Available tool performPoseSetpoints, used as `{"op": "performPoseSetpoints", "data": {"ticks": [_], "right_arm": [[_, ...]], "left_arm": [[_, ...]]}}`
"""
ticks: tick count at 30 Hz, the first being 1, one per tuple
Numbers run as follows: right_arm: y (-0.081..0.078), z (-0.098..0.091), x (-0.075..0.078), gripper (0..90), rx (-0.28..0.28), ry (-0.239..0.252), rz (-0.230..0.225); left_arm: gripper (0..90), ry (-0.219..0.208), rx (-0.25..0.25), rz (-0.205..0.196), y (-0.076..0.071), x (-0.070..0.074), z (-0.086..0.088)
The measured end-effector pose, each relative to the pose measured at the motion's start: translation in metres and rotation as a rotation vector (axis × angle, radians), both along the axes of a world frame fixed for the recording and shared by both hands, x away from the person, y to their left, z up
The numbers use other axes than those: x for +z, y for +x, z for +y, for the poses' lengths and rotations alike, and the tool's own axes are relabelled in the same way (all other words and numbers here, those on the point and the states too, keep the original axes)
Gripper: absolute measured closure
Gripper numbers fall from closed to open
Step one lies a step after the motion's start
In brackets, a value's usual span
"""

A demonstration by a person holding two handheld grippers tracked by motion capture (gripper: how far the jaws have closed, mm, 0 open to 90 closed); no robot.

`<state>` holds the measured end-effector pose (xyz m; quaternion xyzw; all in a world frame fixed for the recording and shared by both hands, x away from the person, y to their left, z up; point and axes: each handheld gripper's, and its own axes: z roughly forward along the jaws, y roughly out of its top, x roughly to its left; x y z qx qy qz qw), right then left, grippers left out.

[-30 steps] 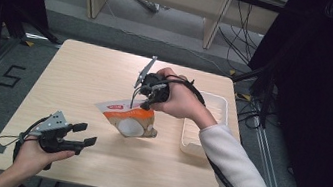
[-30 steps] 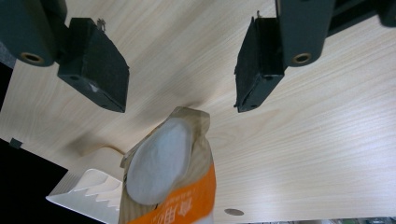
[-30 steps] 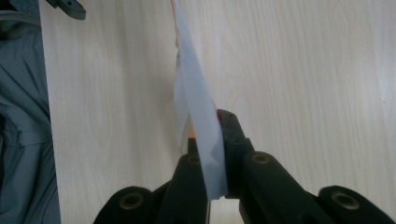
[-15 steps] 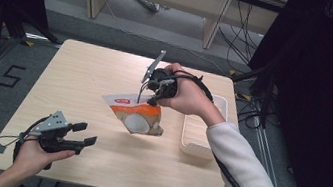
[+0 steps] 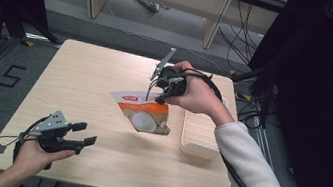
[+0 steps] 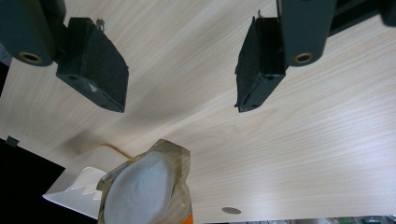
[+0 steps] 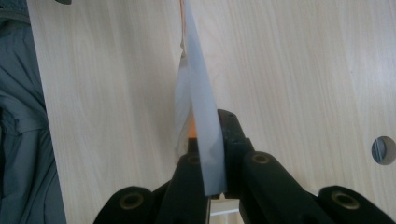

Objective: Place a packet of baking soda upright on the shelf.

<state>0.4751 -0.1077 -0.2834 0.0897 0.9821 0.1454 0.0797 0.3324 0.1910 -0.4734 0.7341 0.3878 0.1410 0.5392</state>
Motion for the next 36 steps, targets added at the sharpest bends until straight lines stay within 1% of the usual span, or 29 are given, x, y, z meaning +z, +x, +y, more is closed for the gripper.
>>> {"op": "performPoseSetpoints", "data": {"ticks": [1, 2, 3, 4, 6, 7, 11, 12, 13, 14, 15, 16, 17, 18, 19, 20, 21, 22, 23, 24, 25, 26, 27, 29, 30, 31, 32, 33, 36], "right_arm": [[0.000, -0.002, 0.001, 90.0, 0.000, -0.005, -0.003], [-0.001, -0.003, 0.002, 90.0, -0.020, -0.006, 0.007], [0.001, -0.005, 0.003, 90.0, -0.005, -0.010, -0.011], [-0.001, -0.006, 0.004, 90.0, -0.022, 0.000, 0.001], [0.000, -0.010, 0.007, 90.0, -0.024, -0.017, -0.003], [-0.002, -0.011, 0.007, 90.0, -0.043, -0.005, 0.005], [-0.001, -0.016, 0.009, 90.0, -0.045, -0.006, 0.003], [0.000, -0.018, 0.010, 90.0, -0.031, -0.016, -0.007], [-0.001, -0.018, 0.011, 90.0, -0.054, -0.007, 0.005], [0.001, -0.020, 0.012, 90.0, -0.032, -0.015, -0.008], [0.000, -0.021, 0.012, 90.0, -0.043, -0.008, 0.001], [0.001, -0.023, 0.013, 90.0, -0.043, -0.021, -0.008], [0.000, -0.023, 0.013, 90.0, -0.059, -0.009, -0.001], [0.002, -0.025, 0.014, 90.0, -0.037, -0.019, -0.009], [0.000, -0.025, 0.014, 90.0, -0.064, -0.008, -0.003], [0.002, -0.027, 0.015, 90.0, -0.027, -0.010, -0.014], [0.001, -0.027, 0.016, 90.0, -0.055, -0.004, -0.007], [0.001, -0.029, 0.018, 90.0, -0.064, -0.013, -0.006], [0.001, -0.030, 0.018, 90.0, -0.055, -0.006, -0.007], [0.000, -0.030, 0.019, 90.0, -0.074, 0.006, 0.000], [0.001, -0.033, 0.020, 90.0, -0.056, -0.007, -0.012], [0.001, -0.033, 0.020, 90.0, -0.063, 0.005, 0.002], [0.001, -0.034, 0.021, 90.0, -0.069, -0.008, -0.009], [0.000, -0.036, 0.022, 90.0, -0.082, -0.002, -0.001], [0.001, -0.038, 0.022, 90.0, -0.063, -0.007, -0.012], [0.001, -0.038, 0.022, 90.0, -0.067, 0.007, -0.004], [0.001, -0.040, 0.023, 90.0, -0.068, -0.011, -0.012], [0.000, -0.042, 0.023, 90.0, -0.089, -0.003, -0.003], [0.001, -0.045, 0.024, 90.0, -0.078, -0.015, -0.011]], "left_arm": [[33.7, -0.001, 0.000, 0.000, 0.000, 0.000, 0.000], [33.7, 0.000, 0.000, 0.000, 0.000, 0.000, 0.000], [33.7, 0.000, 0.001, 0.001, 0.000, 0.000, 0.000], [33.8, 0.000, 0.001, 0.001, 0.000, 0.000, 0.000], [33.7, 0.000, 0.001, 0.001, 0.000, 0.000, 0.000], [33.7, 0.000, 0.001, 0.000, 0.000, 0.000, 0.000], [33.7, 0.000, 0.002, 0.001, 0.000, 0.000, 0.000], [33.7, 0.000, 0.002, 0.001, 0.000, 0.000, 0.000], [33.7, 0.000, 0.002, 0.001, 0.000, 0.000, 0.000], [33.7, -0.001, 0.003, 0.001, 0.000, 0.000, 0.000], [33.7, -0.001, 0.003, 0.001, 0.000, 0.000, 0.000], [33.7, -0.002, 0.003, 0.002, 0.000, 0.000, 0.000], [33.7, -0.002, 0.003, 0.002, 0.000, 0.000, 0.000], [33.7, -0.001, 0.003, 0.002, 0.000, 0.000, 0.000], [33.7, -0.001, 0.003, 0.002, 0.000, 0.000, 0.000], [33.7, -0.001, 0.004, 0.002, 0.000, 0.000, 0.000], [33.6, -0.002, 0.004, 0.002, 0.000, 0.000, 0.000], [33.7, -0.002, 0.005, 0.002, 0.000, 0.000, 0.000], [33.6, -0.002, 0.005, 0.002, 0.000, 0.000, 0.000], [33.6, -0.002, 0.005, 0.002, 0.000, 0.000, 0.000], [33.6, -0.002, 0.005, 0.002, 0.000, 0.000, 0.000], [33.6, -0.003, 0.006, 0.002, 0.000, 0.000, 0.000], [33.6, -0.003, 0.006, 0.003, 0.000, 0.000, 0.000], [33.6, -0.004, 0.006, 0.003, 0.000, 0.000, 0.000], [33.6, -0.004, 0.007, 0.003, 0.000, 0.000, 0.000], [33.6, -0.004, 0.007, 0.003, 0.000, 0.000, 0.000], [33.6, -0.007, 0.011, 0.004, 0.000, -0.001, 0.000], [33.6, -0.011, 0.007, 0.003, 0.001, -0.001, 0.000], [33.6, -0.011, 0.009, 0.004, 0.001, -0.001, 0.000]]}}
